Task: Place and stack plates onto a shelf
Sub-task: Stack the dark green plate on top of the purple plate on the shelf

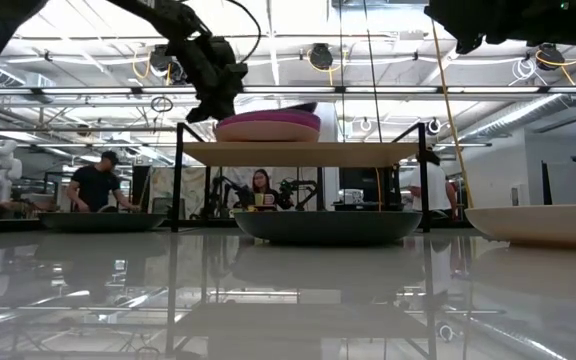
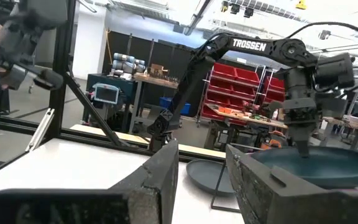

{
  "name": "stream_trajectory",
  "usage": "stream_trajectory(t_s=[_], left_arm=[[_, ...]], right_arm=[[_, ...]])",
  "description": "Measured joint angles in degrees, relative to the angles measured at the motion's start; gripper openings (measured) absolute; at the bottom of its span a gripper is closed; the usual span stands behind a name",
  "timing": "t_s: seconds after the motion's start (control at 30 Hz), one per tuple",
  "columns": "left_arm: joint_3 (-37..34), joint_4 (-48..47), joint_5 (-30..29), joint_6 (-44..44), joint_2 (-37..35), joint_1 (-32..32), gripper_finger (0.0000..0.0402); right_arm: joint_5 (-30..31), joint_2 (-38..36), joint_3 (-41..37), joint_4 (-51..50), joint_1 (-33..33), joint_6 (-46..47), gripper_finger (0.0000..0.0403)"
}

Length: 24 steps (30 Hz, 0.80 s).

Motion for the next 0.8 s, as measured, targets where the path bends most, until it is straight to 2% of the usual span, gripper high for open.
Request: stream_trajectory(t_s=[0.13, 0.43, 0.67, 0.8], left_arm=[[0.0, -4.1, -0.4, 1.2, 1.0, -0.1, 0.0009], [0.0, -5.1, -4.0, 1.6, 0.1, 1.6, 0.0009], [0.1, -7.8, -4.6, 2.3, 0.1, 3.8, 0.0009], [0.0, -7.1, -3.4, 4.2, 0.1, 4.0, 0.0036]], right_arm=[[0.0, 0.0, 0.0, 0.0, 0.0, 0.0, 0.0116], [0.0, 0.1, 0.0, -0.5, 0.0, 0.2, 0.0116], [0.0, 0.3, 0.0, -0.7, 0.0, 0.2, 0.0116], [0.0, 0.3, 0.0, -0.9, 0.0, 0.1, 0.0116]])
